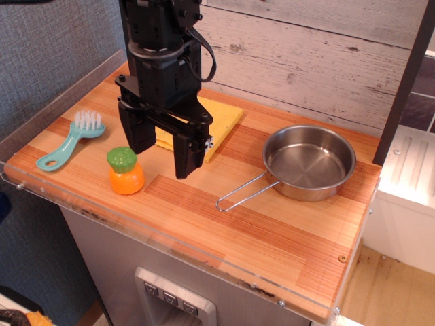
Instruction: Pick up the carrot and place it on the yellow cloth
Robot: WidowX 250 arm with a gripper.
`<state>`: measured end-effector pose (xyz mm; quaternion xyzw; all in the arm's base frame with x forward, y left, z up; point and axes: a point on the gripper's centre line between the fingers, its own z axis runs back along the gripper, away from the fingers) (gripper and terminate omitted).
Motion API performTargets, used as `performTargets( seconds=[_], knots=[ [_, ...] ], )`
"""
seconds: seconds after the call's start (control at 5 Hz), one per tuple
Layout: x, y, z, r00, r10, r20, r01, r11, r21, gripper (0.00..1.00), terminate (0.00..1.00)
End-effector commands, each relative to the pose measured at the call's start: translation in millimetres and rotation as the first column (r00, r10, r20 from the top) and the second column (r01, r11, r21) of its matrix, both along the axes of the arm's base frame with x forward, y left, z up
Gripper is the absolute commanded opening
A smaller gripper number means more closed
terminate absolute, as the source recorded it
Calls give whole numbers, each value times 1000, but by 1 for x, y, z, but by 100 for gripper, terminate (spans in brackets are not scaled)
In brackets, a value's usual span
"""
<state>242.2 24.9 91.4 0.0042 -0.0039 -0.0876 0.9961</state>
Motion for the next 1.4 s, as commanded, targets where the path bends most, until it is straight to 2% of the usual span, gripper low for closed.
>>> performTargets(
  seconds=[0.0,0.2,0.6,1.0,1.2],
  knots=[
    [0,0,0,1000,0,0,0,1000,0,100,0],
    [11,15,-1,999,27,17,-26,998,-52,100,0],
    [9,70,7,989,141,46,-136,987,-84,100,0],
    [-1,90,-17,989,148,-7,-148,989,-21,100,0],
    [-2,84,-33,993,113,-30,-114,993,-20,100,0]
  ],
)
